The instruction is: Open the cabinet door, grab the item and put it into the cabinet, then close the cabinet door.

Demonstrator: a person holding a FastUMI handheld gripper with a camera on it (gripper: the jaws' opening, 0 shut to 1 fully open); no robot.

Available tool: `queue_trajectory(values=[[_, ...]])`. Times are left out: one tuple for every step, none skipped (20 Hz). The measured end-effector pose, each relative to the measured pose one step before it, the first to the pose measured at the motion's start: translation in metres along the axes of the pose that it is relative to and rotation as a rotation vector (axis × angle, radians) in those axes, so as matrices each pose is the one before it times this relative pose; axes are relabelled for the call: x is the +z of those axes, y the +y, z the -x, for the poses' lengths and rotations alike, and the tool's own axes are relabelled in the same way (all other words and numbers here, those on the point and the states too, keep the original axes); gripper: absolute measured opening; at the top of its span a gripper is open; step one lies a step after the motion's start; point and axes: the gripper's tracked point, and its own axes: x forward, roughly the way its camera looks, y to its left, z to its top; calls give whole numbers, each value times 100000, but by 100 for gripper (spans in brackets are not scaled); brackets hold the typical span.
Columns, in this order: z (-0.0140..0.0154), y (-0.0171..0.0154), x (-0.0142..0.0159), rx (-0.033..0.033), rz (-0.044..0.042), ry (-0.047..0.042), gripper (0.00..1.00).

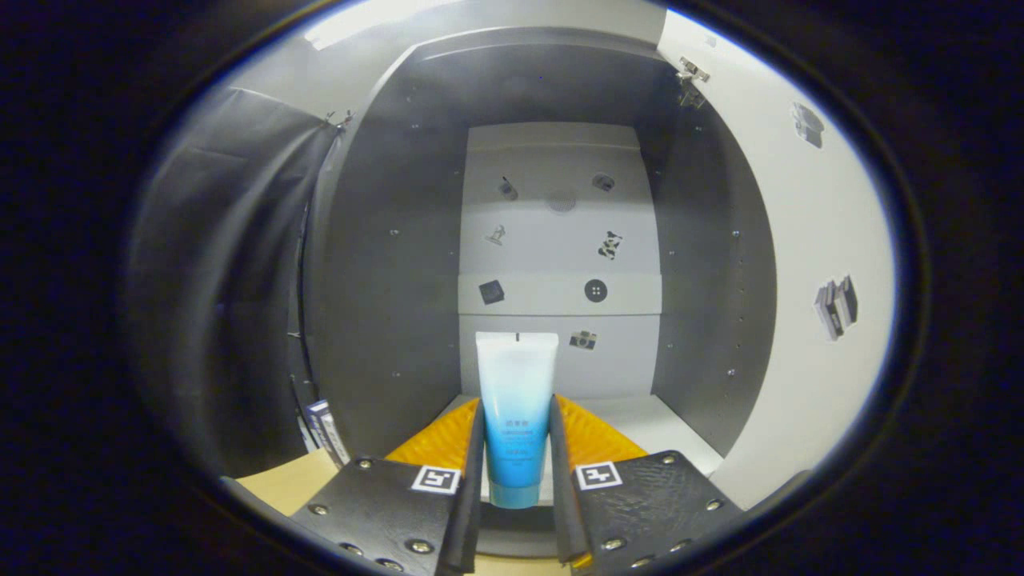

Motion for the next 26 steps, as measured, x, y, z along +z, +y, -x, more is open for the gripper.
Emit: queue_trajectory(values=[[-782, -338, -247, -1386, 609, -802, 38], [-636, -230, -389, -851, 1031, -427, 38], [-603, -169, -203, -1004, 665, -774, 38], [-405, -5, -356, -716, 693, -367, 38], [-215, -97, -99, -841, 116, -1398, 38], [-175, 140, -34, -701, 216, -2176, 38], [-312, -15, 5, -871, 1113, -3109, 38], [-96, -161, 149, -1367, 1897, -3206, 38], [111, 25, -66, -1188, 1760, -3124, 38], [46, 124, -25, -211, 1358, -2635, 38], [55, -16, -271, -257, 707, -1621, 38], [51, 79, -336, -180, -63, -1051, 38], [290, 116, -473, 33, -628, -530, 38], [269, 79, -432, -196, -949, -433, 38], [80, -177, -138, -281, -1036, -1006, 38], [4, -210, -63, -690, 35, -632, 38], [52, -25, -140, 56, -51, -458, 38], [119, -130, -309, -358, 105, 121, 38], [86, -182, -245, -326, -96, -60, 38], [58, -225, 215, -533, 10, -1674, 38], [132, -394, -138, -961, 326, -165, 38], [200, -187, 22, -365, -524, -721, 38], [74, -194, 50, -870, -174, -122, 38], [51, -166, 56, -412, 535, -269, 41], [143, -87, 66, -367, 920, -167, 45], [165, -67, 23, -349, 556, 21, 45]])
